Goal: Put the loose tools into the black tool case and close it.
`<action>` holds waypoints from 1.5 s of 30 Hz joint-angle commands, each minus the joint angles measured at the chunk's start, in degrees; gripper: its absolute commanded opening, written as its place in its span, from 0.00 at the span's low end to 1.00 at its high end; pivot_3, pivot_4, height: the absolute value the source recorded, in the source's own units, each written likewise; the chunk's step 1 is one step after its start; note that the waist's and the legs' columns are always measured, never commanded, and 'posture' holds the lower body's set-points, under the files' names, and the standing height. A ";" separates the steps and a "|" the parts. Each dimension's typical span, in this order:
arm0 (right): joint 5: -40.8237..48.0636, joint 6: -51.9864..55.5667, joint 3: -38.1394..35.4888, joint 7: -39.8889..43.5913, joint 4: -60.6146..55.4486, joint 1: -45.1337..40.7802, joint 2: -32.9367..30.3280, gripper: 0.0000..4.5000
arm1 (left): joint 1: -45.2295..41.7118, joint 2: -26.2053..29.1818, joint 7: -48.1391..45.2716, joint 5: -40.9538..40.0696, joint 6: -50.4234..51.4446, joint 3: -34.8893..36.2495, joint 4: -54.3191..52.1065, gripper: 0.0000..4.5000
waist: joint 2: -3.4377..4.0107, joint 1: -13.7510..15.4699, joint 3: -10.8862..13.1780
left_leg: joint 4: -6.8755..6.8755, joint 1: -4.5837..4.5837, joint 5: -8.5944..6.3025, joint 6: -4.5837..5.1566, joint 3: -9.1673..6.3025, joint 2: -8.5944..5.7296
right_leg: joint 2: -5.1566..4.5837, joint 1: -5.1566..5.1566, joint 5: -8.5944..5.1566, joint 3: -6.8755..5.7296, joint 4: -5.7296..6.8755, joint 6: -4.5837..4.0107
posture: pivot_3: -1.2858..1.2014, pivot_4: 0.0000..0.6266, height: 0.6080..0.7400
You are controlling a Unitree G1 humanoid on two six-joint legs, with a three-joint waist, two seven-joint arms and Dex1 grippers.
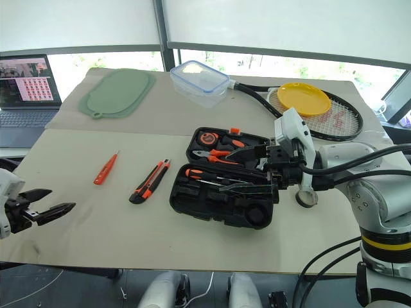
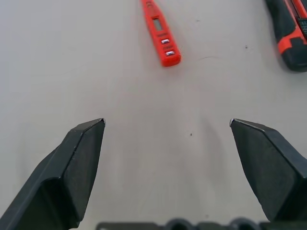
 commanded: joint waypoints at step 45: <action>4.25 -3.22 -2.88 -14.13 -12.33 11.04 -2.05 1.00 | -65.25 -10.55 -29.89 23.80 -13.37 -53.55 29.95 0.04 | -0.35 -0.14 0.14 | 0.45 -0.76 0.09 0.27 -0.17 -0.29 | 0.15 -0.13 0.16 -0.05 0.10 0.57 | 0.52 0.24 0.99</action>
